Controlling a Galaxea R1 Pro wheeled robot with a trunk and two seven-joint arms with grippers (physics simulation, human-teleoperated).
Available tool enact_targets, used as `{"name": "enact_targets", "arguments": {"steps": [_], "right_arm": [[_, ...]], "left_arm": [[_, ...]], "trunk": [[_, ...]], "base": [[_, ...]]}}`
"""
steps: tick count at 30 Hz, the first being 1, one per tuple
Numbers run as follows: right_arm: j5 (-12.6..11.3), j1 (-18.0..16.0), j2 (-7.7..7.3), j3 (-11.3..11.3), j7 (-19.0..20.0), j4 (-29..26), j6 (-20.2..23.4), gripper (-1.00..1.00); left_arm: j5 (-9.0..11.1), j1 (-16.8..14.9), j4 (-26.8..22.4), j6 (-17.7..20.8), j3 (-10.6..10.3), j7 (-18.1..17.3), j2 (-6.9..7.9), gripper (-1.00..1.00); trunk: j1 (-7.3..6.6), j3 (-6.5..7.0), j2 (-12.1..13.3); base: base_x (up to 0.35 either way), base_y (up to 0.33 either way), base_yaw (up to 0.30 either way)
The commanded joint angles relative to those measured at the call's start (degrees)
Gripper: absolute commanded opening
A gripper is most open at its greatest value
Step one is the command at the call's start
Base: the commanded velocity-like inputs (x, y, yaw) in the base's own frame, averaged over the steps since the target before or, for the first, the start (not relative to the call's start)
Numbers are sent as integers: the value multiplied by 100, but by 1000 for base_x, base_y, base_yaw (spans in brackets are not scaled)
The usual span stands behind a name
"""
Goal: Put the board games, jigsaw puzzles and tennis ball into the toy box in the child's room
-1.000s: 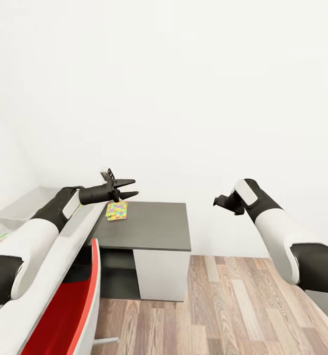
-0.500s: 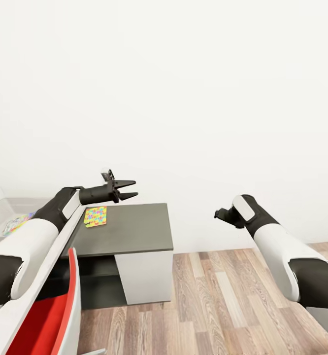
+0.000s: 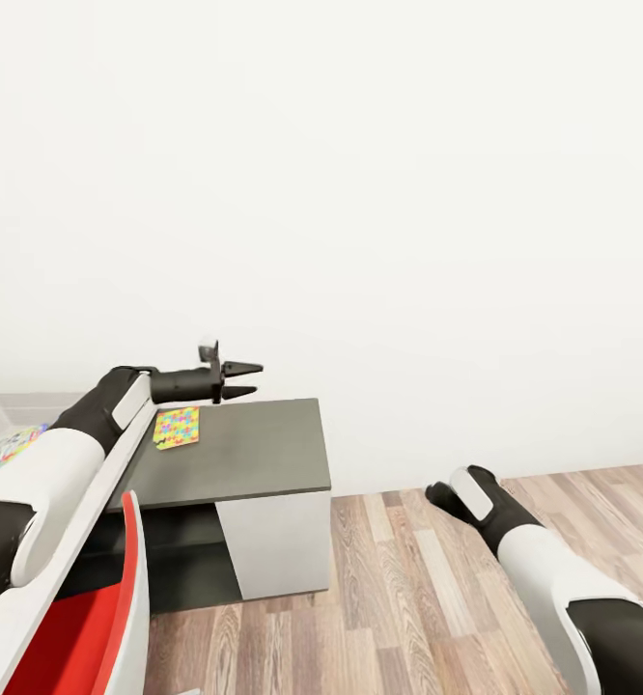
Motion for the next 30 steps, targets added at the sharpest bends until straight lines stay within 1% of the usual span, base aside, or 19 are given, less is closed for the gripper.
{"name": "enact_targets", "arguments": {"steps": [1,3,8,10,11,13,15,16,17,18,19,20,22,23,25,27,28,29,30], "right_arm": [[-49,20,4,44,-43,-11,-18,100],[-45,78,34,41,-42,-12,-104,100],[-35,111,53,44,-44,-9,-151,100],[-19,116,59,51,-48,-9,-158,100],[-15,117,60,52,-48,-8,-159,100],[-1,118,52,50,-49,-7,-161,100],[3,119,40,49,-49,-5,-162,100],[5,121,30,48,-50,0,-166,100],[6,121,26,47,-48,2,-169,100],[7,120,24,47,-45,5,-173,100],[9,120,29,48,-45,7,-175,100],[13,120,38,50,-43,8,-177,100],[16,120,44,55,-43,10,-185,100],[29,120,48,58,-42,7,-199,100],[59,120,51,73,-43,6,-211,100],[160,120,50,149,-46,7,-228,100],[183,121,50,167,-45,8,-231,100],[215,121,44,193,-43,9,-235,100],[225,120,39,202,-43,10,-236,100]], "left_arm": [[31,-7,1,37,-27,108,18,100],[35,-7,1,47,-18,648,57,100],[36,-17,-4,99,9,1648,75,100],[37,-41,-20,120,23,2283,57,100],[37,-49,-23,123,27,2459,50,100],[40,-67,-35,134,41,3248,-10,100],[42,-71,-37,145,42,3631,-80,100],[43,-73,-39,157,42,4020,-183,100],[42,-74,-40,162,42,4220,-243,100],[40,-75,-41,168,42,4642,-367,100],[41,-76,-41,171,42,4869,-429,100],[43,-80,-42,172,42,5355,-548,100],[49,-82,-42,167,44,5874,-669,100],[56,-84,-42,156,51,6400,-792,100],[65,-85,-43,136,61,6899,-911,100],[78,-86,-38,37,84,7723,-1137,100],[79,-86,-32,-3,88,7889,-1194,100],[78,-86,-15,-103,94,8178,-1307,100],[77,-86,-8,-160,94,8304,-1359,100]], "trunk": [[4,-13,-13],[4,-13,-13],[4,-13,-13],[4,-13,-13],[4,-13,-13],[4,-13,-13],[4,-13,-13],[4,-13,-13],[4,-13,-13],[4,-13,-13],[4,-13,-13],[4,-13,-13],[4,-13,-13],[4,-13,-13],[4,-13,-13],[4,-13,-13],[4,-13,-13],[4,-13,-13],[4,-13,-13]], "base": [[0,0,-3],[0,0,-2],[0,0,0],[0,0,0],[0,0,0],[0,0,0],[0,0,0],[0,0,0],[0,0,0],[0,0,0],[0,0,0],[0,0,0],[0,0,0],[0,0,0],[0,0,0],[0,0,0],[0,0,0],[0,0,0],[0,0,0]]}}
